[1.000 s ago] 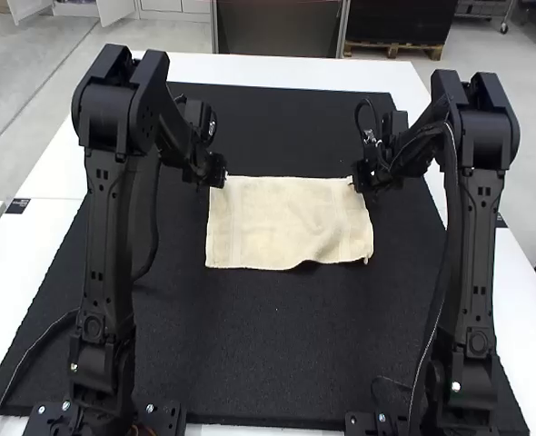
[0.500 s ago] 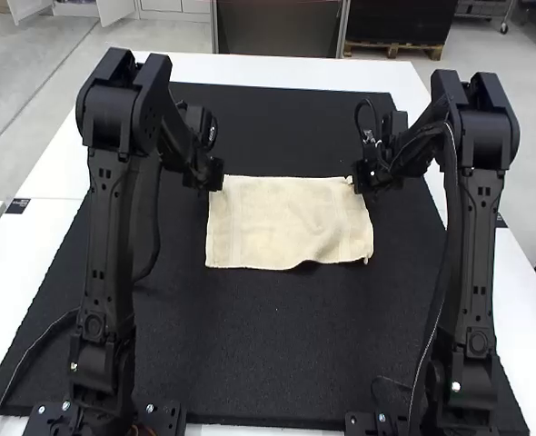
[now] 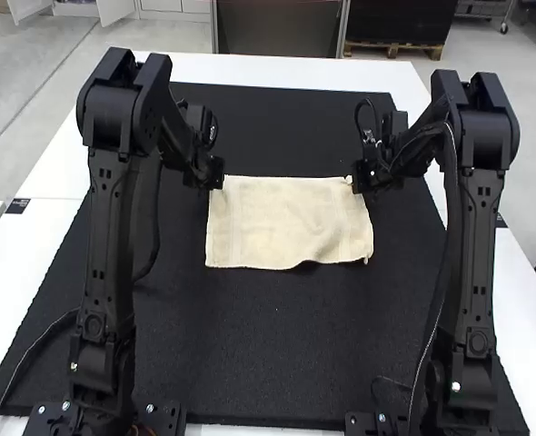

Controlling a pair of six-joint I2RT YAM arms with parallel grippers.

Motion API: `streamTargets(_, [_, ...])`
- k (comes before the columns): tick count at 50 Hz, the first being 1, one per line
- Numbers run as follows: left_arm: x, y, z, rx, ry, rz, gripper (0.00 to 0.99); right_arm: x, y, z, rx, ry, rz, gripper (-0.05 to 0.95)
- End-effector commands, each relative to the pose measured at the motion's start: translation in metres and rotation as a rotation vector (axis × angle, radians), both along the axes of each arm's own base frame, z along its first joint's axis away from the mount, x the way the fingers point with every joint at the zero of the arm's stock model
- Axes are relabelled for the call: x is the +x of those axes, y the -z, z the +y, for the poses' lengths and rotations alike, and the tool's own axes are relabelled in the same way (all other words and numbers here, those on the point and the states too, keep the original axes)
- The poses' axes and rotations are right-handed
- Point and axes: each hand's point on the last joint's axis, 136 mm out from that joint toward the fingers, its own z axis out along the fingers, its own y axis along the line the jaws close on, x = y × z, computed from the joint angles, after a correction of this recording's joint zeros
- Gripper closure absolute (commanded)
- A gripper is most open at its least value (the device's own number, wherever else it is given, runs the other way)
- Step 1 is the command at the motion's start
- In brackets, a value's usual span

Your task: Fold the towel.

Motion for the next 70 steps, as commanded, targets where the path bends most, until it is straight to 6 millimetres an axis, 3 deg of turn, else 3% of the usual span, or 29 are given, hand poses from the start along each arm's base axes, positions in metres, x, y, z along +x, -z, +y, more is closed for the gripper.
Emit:
streamTargets(1, [0.013, -0.011, 0.000, -0.010, -0.017, -0.038, 0.970, -0.011, -0.022, 0.020, 0.061, -0.063, -0.018, 0.91])
streamTargets(9, [0.032, -0.049, 0.000, -0.024, -0.019, -0.160, 0.970, 0.004, -0.061, 0.018, 0.063, -0.058, -0.132, 0.92])
streamTargets(17, [0.044, -0.072, -0.001, -0.029, -0.020, -0.196, 0.970, 0.018, -0.099, 0.011, 0.089, -0.026, -0.235, 0.92])
streamTargets(29, [0.044, -0.090, 0.005, -0.030, -0.031, -0.195, 0.970, 0.017, -0.122, -0.010, 0.106, 0.022, -0.262, 0.92])
streamTargets(33, [0.041, -0.100, 0.008, -0.044, -0.032, -0.201, 0.970, 0.008, -0.121, -0.011, 0.112, 0.016, -0.243, 0.92])
streamTargets(40, [0.034, -0.132, 0.015, -0.059, -0.043, -0.259, 0.970, -0.012, -0.149, -0.019, 0.132, 0.030, -0.274, 0.92])
streamTargets(49, [0.019, -0.154, 0.021, -0.065, -0.047, -0.276, 0.970, -0.035, -0.169, -0.017, 0.157, 0.020, -0.281, 0.92])
streamTargets(55, [0.003, -0.151, 0.021, -0.067, -0.047, -0.248, 0.970, -0.054, -0.176, -0.014, 0.175, 0.029, -0.264, 0.92])
streamTargets(62, [-0.023, -0.135, 0.018, -0.094, -0.035, -0.164, 0.970, -0.081, -0.155, -0.005, 0.180, 0.010, -0.159, 0.92])
streamTargets(70, [-0.047, -0.140, 0.019, -0.103, -0.042, -0.174, 0.970, -0.110, -0.157, -0.001, 0.181, 0.006, -0.134, 0.92])
